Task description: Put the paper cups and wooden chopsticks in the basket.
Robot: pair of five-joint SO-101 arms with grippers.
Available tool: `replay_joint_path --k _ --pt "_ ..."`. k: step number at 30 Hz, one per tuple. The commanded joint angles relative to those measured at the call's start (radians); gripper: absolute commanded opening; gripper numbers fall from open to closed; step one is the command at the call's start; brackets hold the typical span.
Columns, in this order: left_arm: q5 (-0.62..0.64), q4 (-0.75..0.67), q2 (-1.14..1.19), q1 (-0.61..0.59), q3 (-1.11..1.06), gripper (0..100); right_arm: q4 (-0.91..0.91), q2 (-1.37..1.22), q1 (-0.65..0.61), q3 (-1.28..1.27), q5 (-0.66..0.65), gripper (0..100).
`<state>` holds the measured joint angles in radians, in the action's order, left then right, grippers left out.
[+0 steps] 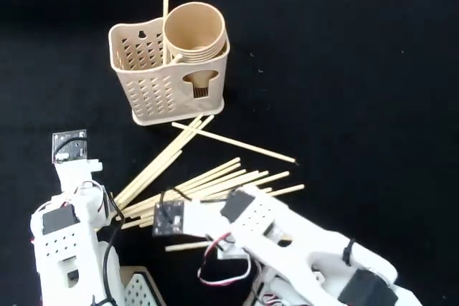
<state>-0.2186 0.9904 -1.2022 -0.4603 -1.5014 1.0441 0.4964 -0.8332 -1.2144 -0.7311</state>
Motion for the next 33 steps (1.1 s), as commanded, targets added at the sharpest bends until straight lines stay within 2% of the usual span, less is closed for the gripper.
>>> replay_joint_path --k 1,5,12,16,21,24,28,33 --pt "0.000 -0.015 -0.008 0.012 0.004 16 -0.008 -0.058 0.034 -0.001 0.014 9.7" --pt "0.000 -0.015 -0.008 0.012 0.004 16 0.002 -0.013 0.038 0.007 0.017 1.1" --pt "0.000 -0.015 -0.008 0.012 0.004 16 0.144 0.193 0.055 0.059 0.012 1.3" --pt "0.000 -0.015 -0.008 0.012 0.004 16 0.207 0.334 0.150 0.140 0.011 1.2" --pt "0.000 -0.015 -0.008 0.012 0.004 16 0.180 0.484 0.322 0.229 0.020 1.2" --pt "0.000 -0.015 -0.008 0.012 0.004 16 0.147 0.549 0.362 0.285 0.084 1.2" --pt "0.000 -0.015 -0.008 0.012 0.004 16 0.112 0.572 0.361 0.403 0.196 1.2" --pt "0.000 -0.015 -0.008 0.012 0.004 16 -0.015 0.519 0.336 0.581 0.350 1.2"
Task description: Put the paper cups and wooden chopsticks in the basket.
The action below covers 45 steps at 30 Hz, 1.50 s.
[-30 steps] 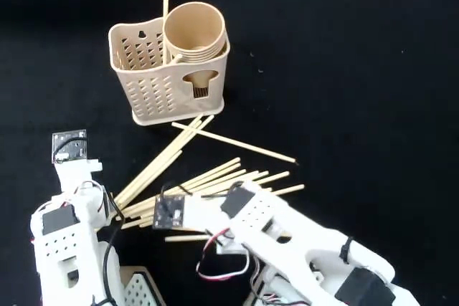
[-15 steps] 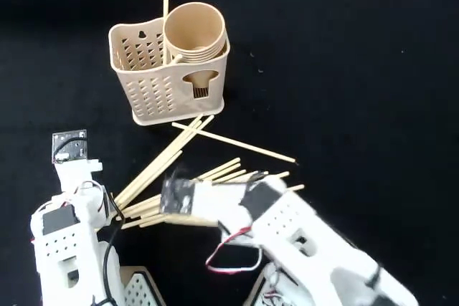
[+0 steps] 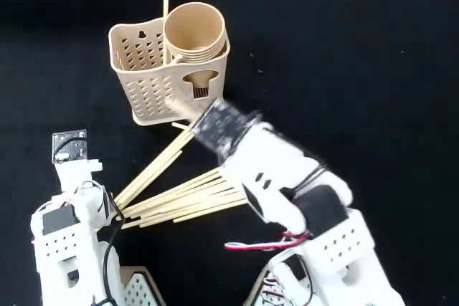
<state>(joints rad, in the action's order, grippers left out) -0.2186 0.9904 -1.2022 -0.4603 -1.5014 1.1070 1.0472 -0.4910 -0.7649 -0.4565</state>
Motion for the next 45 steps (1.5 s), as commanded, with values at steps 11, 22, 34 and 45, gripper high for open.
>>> replay_joint_path --k 11,22,34,45 --pt "0.000 -0.015 -0.008 0.012 0.004 16 -0.354 -0.371 -0.153 0.579 0.374 1.3" --pt "0.000 -0.014 -0.008 0.012 0.004 16 -0.718 -0.757 -0.153 0.786 0.417 1.3" --pt "0.000 -0.012 -0.008 0.005 0.004 16 -0.730 -1.113 -0.150 0.924 0.411 1.3" --pt "0.000 -0.012 -0.008 0.008 0.004 16 -0.646 -1.102 -0.152 0.812 0.411 10.9"
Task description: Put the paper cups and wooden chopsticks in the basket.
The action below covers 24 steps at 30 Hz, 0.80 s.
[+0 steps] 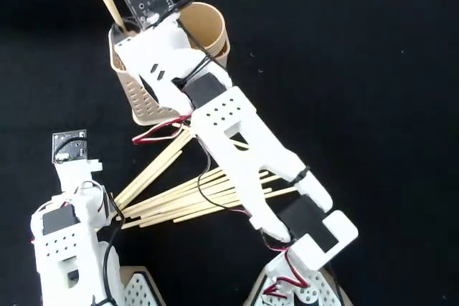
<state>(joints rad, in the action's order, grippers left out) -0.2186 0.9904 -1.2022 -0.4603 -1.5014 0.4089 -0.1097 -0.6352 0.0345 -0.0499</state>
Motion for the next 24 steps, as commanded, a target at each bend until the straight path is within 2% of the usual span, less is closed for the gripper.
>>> replay_joint_path --k 1,3,11,16,20,24 --pt "0.000 -0.012 -0.008 0.008 0.004 16 0.087 0.068 -0.009 0.022 0.009 14.9" --pt "0.000 -0.012 -0.008 0.008 0.004 16 0.163 0.097 -0.011 0.050 0.009 17.2" --pt "0.000 -0.012 -0.008 0.008 0.004 16 0.454 0.314 -0.009 0.214 0.005 11.6" --pt "0.000 -0.012 -0.008 0.005 0.004 16 0.758 0.526 -0.003 0.243 0.003 1.2" --pt "0.000 -0.012 -0.008 0.008 0.004 16 0.988 0.647 0.112 0.153 0.003 1.3" --pt "0.000 -0.012 -0.008 0.008 0.004 16 1.030 0.730 0.377 -0.105 0.002 1.2"
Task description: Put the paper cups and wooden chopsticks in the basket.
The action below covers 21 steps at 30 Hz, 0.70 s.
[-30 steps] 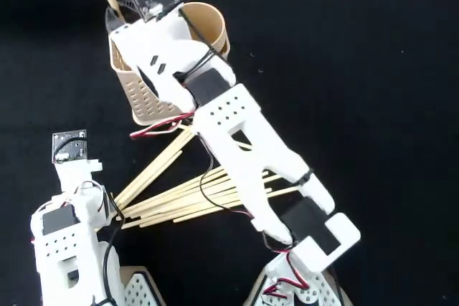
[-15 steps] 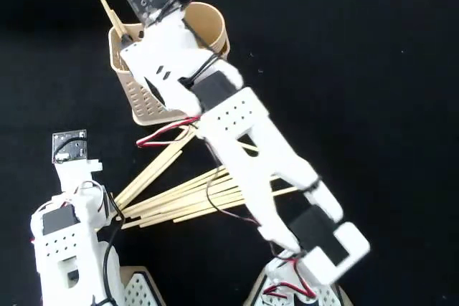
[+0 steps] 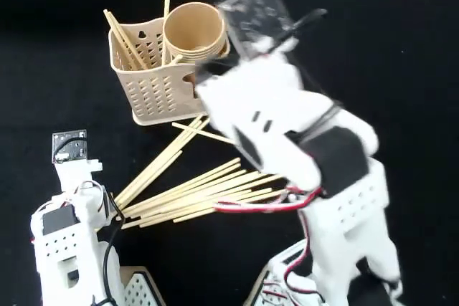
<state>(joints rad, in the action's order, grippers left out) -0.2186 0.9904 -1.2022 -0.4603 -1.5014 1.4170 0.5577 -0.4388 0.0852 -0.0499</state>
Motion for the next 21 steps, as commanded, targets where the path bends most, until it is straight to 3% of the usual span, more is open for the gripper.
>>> replay_joint_path --k 1,6,12,17,21 --pt "0.000 -0.012 -0.008 0.008 0.004 16 0.006 0.076 0.249 -0.240 0.002 1.3" --pt "0.000 -0.012 -0.008 0.010 0.004 16 -0.187 0.137 0.443 -0.714 0.002 1.4" --pt "-0.002 -0.014 -0.008 0.012 0.013 16 -0.620 0.208 0.552 -1.224 0.011 1.4" --pt "-0.003 0.014 0.000 0.005 0.076 16 -0.709 0.259 0.598 -1.362 0.011 1.4" --pt "-0.101 0.098 0.003 0.013 0.200 16 -0.743 0.271 0.640 -1.394 0.012 1.4"
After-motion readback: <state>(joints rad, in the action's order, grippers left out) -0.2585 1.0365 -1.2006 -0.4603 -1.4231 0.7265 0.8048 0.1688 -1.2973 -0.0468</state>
